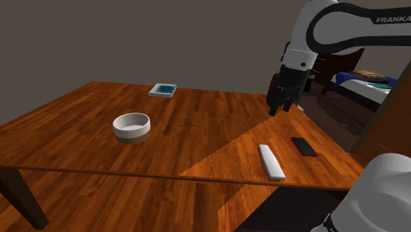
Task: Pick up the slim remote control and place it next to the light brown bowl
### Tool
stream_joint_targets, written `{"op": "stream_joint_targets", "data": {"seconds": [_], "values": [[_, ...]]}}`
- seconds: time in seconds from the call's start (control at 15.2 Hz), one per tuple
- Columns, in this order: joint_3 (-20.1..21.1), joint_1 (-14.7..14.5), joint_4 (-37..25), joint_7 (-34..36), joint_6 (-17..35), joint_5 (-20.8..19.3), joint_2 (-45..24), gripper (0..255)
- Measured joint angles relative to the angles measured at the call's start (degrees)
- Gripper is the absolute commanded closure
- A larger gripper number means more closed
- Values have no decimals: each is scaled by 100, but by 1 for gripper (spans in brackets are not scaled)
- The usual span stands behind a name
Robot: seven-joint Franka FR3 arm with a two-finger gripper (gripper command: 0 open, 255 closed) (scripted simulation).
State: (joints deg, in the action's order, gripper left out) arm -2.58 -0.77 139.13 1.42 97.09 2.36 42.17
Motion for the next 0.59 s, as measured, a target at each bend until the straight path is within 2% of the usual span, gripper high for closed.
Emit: {"op": "stream_joint_targets", "data": {"seconds": [0.2,0.59], "values": [[32,85,227,181,216,-6,5,0],[160,496,1178,1023,1327,-46,-177,0]]}}
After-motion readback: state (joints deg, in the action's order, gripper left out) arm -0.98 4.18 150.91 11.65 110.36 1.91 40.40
